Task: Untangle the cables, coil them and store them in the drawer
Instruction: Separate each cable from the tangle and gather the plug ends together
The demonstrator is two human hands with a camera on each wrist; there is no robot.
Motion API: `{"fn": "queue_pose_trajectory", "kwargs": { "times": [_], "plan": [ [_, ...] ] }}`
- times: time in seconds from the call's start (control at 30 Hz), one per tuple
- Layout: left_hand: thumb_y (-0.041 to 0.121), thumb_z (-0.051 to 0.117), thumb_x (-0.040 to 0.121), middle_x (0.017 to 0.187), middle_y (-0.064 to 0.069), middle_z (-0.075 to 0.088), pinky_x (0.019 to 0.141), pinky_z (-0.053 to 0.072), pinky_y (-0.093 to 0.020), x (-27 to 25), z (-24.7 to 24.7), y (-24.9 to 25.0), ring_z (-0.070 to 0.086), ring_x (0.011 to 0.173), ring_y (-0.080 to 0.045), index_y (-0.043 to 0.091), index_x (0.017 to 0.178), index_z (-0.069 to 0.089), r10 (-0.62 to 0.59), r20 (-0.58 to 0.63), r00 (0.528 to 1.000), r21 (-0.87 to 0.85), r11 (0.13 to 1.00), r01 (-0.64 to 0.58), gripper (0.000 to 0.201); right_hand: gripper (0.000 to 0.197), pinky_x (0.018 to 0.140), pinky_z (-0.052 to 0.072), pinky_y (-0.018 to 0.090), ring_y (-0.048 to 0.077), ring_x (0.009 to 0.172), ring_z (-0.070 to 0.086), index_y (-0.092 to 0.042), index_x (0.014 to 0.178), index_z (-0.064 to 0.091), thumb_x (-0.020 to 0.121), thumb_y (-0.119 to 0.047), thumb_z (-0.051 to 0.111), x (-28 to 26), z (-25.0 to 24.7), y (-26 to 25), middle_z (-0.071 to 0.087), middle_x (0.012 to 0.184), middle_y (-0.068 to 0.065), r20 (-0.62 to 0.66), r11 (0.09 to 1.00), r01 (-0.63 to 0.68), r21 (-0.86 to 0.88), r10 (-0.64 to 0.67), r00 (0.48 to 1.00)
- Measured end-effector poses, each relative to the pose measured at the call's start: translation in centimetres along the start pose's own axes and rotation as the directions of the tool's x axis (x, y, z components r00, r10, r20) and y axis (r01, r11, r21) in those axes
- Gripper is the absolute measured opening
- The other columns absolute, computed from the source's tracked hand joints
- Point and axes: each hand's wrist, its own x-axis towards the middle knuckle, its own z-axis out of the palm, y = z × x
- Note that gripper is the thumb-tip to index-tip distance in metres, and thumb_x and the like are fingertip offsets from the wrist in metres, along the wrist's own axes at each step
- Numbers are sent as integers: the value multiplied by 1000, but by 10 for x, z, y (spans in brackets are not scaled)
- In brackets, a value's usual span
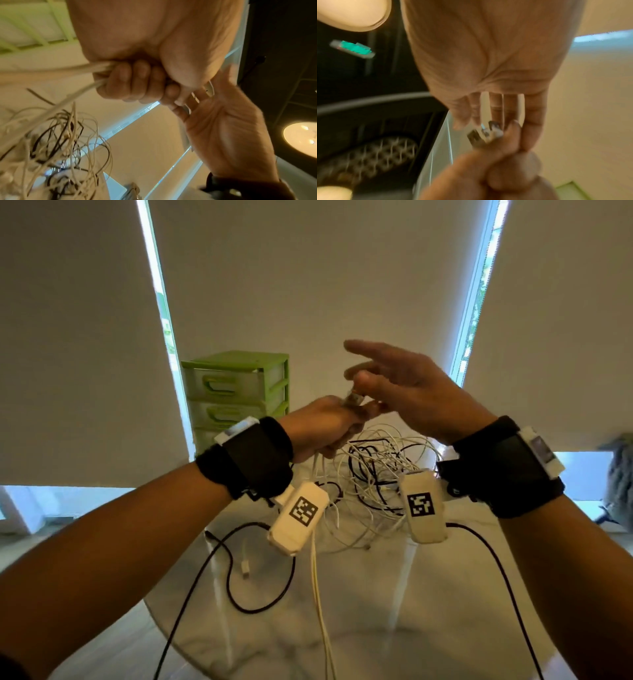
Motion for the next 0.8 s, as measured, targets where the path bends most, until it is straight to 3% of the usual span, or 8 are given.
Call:
{"fn": "queue_pose_trajectory", "kwargs": {
  "times": [0.1, 0.3, 0.37, 0.43, 0.47, 0.57, 0.67, 0.8],
  "plan": [
    [31, 42, 101, 52, 6, 21, 45, 14, -24, -1, 3, -2, 14, 46, -11, 23, 55, 28, -24, 11, 1000, -97, 995, 25, 48, 28, 87, 54, 27, 6, 99, 63, -16, 122, 64, 101, -20, 46, 5, 12, 0, 68, 106, -2, -65, 975, 53, -215, -69, 996],
    [24, 39, 101, 51, 6, 22, 40, 18, -21, -1, -2, -6, 16, 45, -10, 21, 55, 29, -40, 76, 996, -173, 984, 53, 47, 27, 79, 50, 21, 8, 94, 62, -14, 110, 66, 102, -18, 40, 11, 19, 1, 67, 100, -2, -57, 976, 50, -213, -64, 996],
    [28, 37, 101, 47, 8, 22, 38, 14, -19, -1, -5, -6, 15, 41, -8, 23, 49, 30, -14, 111, 994, -269, 962, 43, 53, 30, 84, 55, 27, 11, 104, 64, -17, 124, 57, 104, -24, 37, 9, 21, 4, 65, 114, 5, -71, 994, -37, 105, 45, 996],
    [37, 34, 102, 42, 8, 22, 36, 12, -16, 0, -10, -4, 15, 36, -7, 24, 44, 31, 67, 109, 992, -426, 905, -14, 59, 42, 91, 54, 40, 22, 113, 62, -23, 137, 44, 102, -42, 34, 5, 25, 10, 59, 125, 11, 83, 815, -250, 523, 243, 966],
    [41, 34, 101, 41, 7, 21, 35, 11, -15, 2, -13, -2, 15, 34, -7, 23, 43, 31, 115, 89, 989, -495, 867, -56, 61, 47, 91, 53, 44, 28, 113, 62, -24, 139, 42, 99, -49, 35, 1, 30, 13, 59, 125, 13, 209, 706, -358, 611, 293, 933],
    [46, 33, 101, 41, 6, 20, 34, 15, -19, 7, -19, 2, 13, 36, -9, 22, 44, 29, 194, 25, 981, -604, 784, -140, 62, 40, 79, 56, 40, 27, 90, 67, -21, 132, 46, 97, -40, 42, -15, 48, 22, 66, 97, 11, 463, 605, -527, 598, 276, 842],
    [51, 30, 100, 42, 4, 20, 36, 20, -22, 11, -20, -1, 14, 40, -11, 21, 46, 24, 181, 46, 982, -633, 766, -111, 62, 33, 52, 48, 26, 11, 50, 46, -14, 133, 45, 100, -17, 40, -36, 49, 37, 44, 61, -1, 490, 533, -550, 643, 266, 830],
    [51, 26, 101, 39, 1, 29, 47, 39, -25, 9, -7, -21, 33, 42, -15, 18, 42, 32, 179, 168, 969, -682, 731, -17, 67, 32, 41, 29, 17, 7, 46, 26, -6, 116, 61, 96, -22, 43, -71, 18, 65, 27, 58, -6, 466, 652, -564, 506, 343, 815]
  ]
}}
